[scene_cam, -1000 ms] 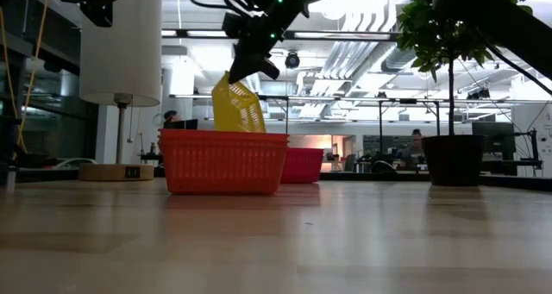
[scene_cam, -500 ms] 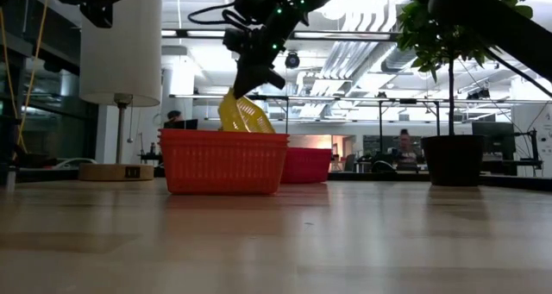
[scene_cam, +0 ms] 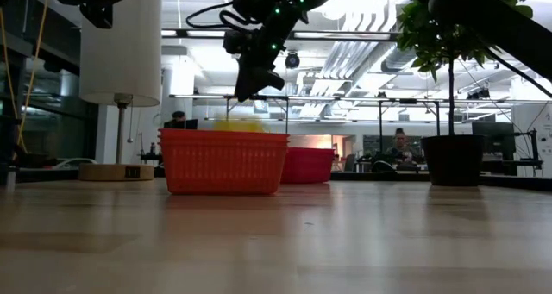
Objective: Stack baskets by color
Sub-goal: Stack the bottom yellow bin on top of the top yellow bin
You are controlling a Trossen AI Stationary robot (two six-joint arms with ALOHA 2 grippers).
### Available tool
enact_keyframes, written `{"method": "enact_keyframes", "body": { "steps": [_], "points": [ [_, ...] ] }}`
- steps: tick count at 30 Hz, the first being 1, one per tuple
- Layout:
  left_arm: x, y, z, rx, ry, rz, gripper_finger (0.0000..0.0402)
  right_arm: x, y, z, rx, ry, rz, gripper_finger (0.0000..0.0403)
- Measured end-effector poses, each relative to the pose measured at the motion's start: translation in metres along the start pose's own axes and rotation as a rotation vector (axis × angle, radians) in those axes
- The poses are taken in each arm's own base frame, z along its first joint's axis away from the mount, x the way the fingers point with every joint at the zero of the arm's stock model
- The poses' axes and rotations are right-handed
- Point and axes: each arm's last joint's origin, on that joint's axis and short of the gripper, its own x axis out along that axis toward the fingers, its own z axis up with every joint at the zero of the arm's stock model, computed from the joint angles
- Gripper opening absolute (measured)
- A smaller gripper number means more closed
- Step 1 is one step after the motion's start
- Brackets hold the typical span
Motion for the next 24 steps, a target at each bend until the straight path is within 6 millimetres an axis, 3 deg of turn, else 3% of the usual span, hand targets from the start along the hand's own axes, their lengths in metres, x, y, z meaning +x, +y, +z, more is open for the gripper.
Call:
{"method": "enact_keyframes", "body": {
  "steps": [7,13,17,21,24],
  "points": [
    [0.000,0.000,0.000,-0.018,0.000,0.000,0.0000,-0.003,0.005,0.008,-0.045,0.105,-0.068,0.0187],
    [0.000,0.000,0.000,-0.023,0.000,0.000,0.0000,-0.008,0.007,0.002,-0.044,0.195,-0.059,0.0192],
    [0.000,0.000,0.000,-0.023,0.000,0.000,0.0000,-0.016,0.007,-0.007,0.078,0.151,0.043,0.0192],
    [0.000,0.000,-0.001,-0.015,0.006,-0.001,0.0000,-0.019,0.001,-0.021,0.334,0.035,0.177,0.0172],
    [0.000,0.000,-0.001,-0.009,0.011,-0.001,0.0000,-0.012,-0.003,-0.028,0.474,-0.084,0.287,0.0113]
  ]
}}
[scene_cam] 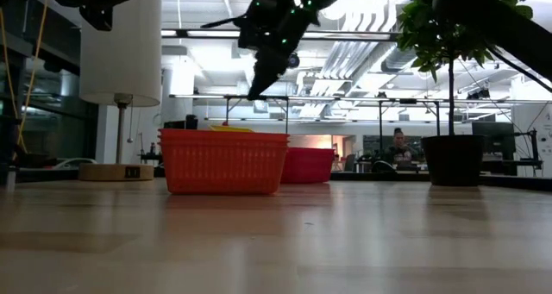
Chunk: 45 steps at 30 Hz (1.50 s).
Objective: Stack baskets by color
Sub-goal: Stack the bottom yellow bin on top of the top yellow bin, then adjust the stacked bins
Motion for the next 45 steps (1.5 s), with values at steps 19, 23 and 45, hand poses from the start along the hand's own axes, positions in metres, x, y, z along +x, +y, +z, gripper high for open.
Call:
{"method": "enact_keyframes", "body": {
  "steps": [19,23,45],
  "points": [
    [0.000,0.000,-0.004,0.008,0.026,-0.004,0.0000,0.092,-0.030,0.008,0.471,-0.313,-0.170,0.0000],
    [0.000,0.000,-0.004,0.007,0.027,-0.004,0.0000,0.092,-0.029,0.002,0.488,-0.220,-0.245,0.0000],
    [0.000,0.000,-0.004,0.007,0.026,-0.003,0.0000,0.027,0.010,-0.007,0.290,0.149,-0.073,0.0000]
  ]
}}
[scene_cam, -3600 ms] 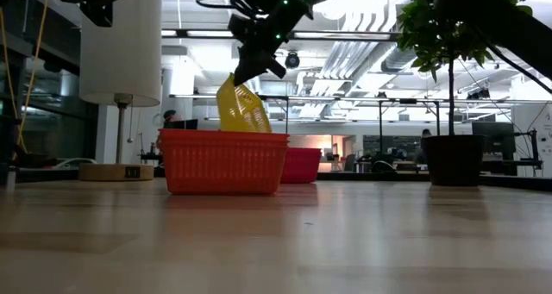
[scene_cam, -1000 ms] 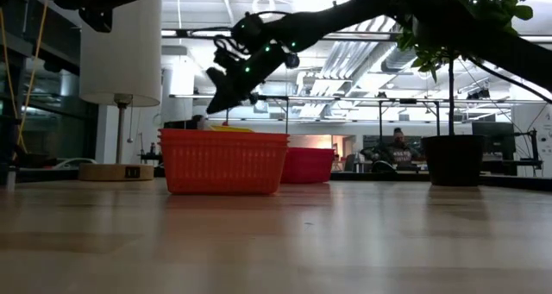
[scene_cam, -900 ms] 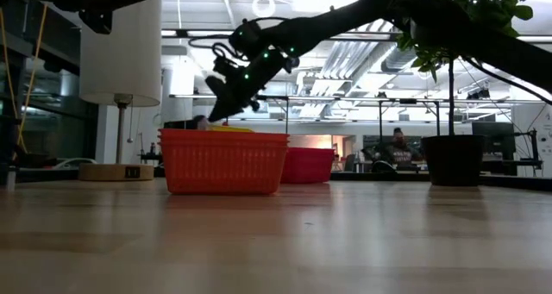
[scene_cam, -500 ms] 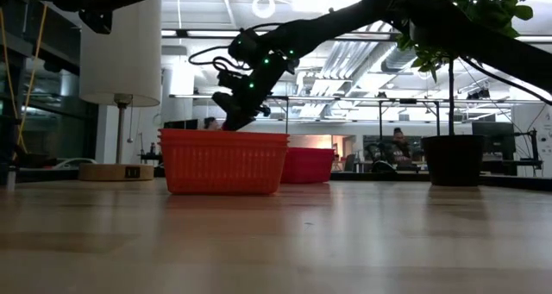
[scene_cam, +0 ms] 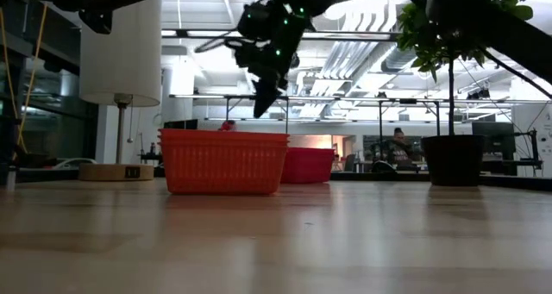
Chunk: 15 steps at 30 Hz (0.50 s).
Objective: Stack baskets by color
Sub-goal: Adjust the stacked bins
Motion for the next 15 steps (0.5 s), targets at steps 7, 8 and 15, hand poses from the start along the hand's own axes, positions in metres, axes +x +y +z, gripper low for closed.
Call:
{"method": "enact_keyframes", "body": {
  "steps": [7,8,15],
  "points": [
    [0.000,0.000,0.000,0.000,0.000,0.000,0.0000,-0.007,0.040,0.004,-0.116,0.057,0.014,0.0000],
    [0.000,0.000,0.000,0.000,0.000,0.000,0.0000,-0.009,0.044,0.002,-0.125,0.078,0.015,0.0000],
    [-0.002,-0.002,-0.003,-0.008,0.023,-0.015,0.0000,-0.017,0.060,-0.009,-0.129,0.174,-0.001,0.0000]
  ]
}}
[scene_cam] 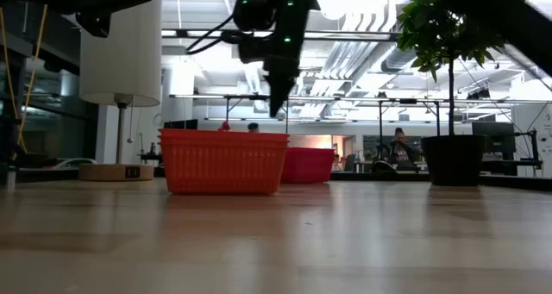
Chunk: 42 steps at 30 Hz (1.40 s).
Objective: Stack baskets by color
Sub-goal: Adjust the stacked bins
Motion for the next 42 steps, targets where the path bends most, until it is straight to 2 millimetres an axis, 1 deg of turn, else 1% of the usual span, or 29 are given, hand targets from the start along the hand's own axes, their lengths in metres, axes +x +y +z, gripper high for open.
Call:
{"method": "enact_keyframes", "body": {
  "steps": [2,3,4,5,8,10,13,16,19,22,26,29,33,37,40,42],
  "points": [
    [-0.001,-0.001,-0.001,0.000,0.009,-0.012,0.0000,0.000,0.009,-0.012,0.003,-0.003,-0.014,0.0000],
    [-0.002,-0.002,-0.002,0.004,0.013,-0.017,0.0000,-0.001,0.013,-0.021,0.012,-0.021,-0.027,0.0000],
    [-0.003,-0.003,-0.002,0.003,0.013,-0.021,0.0000,-0.003,0.018,-0.033,0.032,-0.043,-0.040,0.0000],
    [-0.004,-0.004,-0.002,0.000,0.011,-0.027,0.0000,-0.007,0.024,-0.049,0.058,-0.078,-0.047,0.0000],
    [-0.004,-0.004,-0.001,-0.013,0.010,-0.033,0.0000,-0.017,0.042,-0.099,0.145,-0.274,-0.076,0.0000],
    [-0.004,-0.004,-0.001,-0.015,0.010,-0.032,0.0000,-0.023,0.056,-0.126,0.218,-0.450,-0.073,0.0000],
    [-0.003,-0.003,-0.001,-0.029,0.004,-0.021,0.0000,-0.030,0.080,-0.156,0.270,-0.667,-0.014,0.0000],
    [-0.001,-0.001,-0.001,-0.083,0.006,-0.005,0.0000,-0.028,0.102,-0.175,0.244,-0.731,0.018,0.0000],
    [0.003,0.002,0.000,-0.168,0.004,0.006,0.0000,-0.024,0.120,-0.185,0.210,-0.728,0.009,0.0000],
    [0.009,0.006,0.000,-0.232,0.011,0.008,0.0000,-0.019,0.130,-0.188,0.220,-0.707,-0.027,0.0000],
    [0.033,0.014,0.003,-0.259,0.100,0.083,0.0000,-0.016,0.133,-0.186,0.227,-0.705,-0.067,0.0000],
    [0.058,0.022,0.004,-0.235,0.214,0.152,0.0000,-0.013,0.130,-0.185,0.242,-0.712,-0.073,0.0000],
    [0.092,0.041,0.001,-0.205,0.343,0.238,0.0000,-0.011,0.121,-0.185,0.275,-0.701,-0.095,0.0000],
    [0.123,0.063,-0.004,-0.259,0.424,0.197,0.0000,-0.009,0.112,-0.185,0.336,-0.697,-0.091,0.0000],
    [0.137,0.077,-0.009,-0.279,0.464,0.209,0.0000,-0.006,0.102,-0.186,0.397,-0.694,-0.065,0.0000],
    [0.141,0.085,-0.012,-0.270,0.475,0.241,0.0000,-0.003,0.095,-0.185,0.442,-0.699,-0.063,0.0000]
  ]
}}
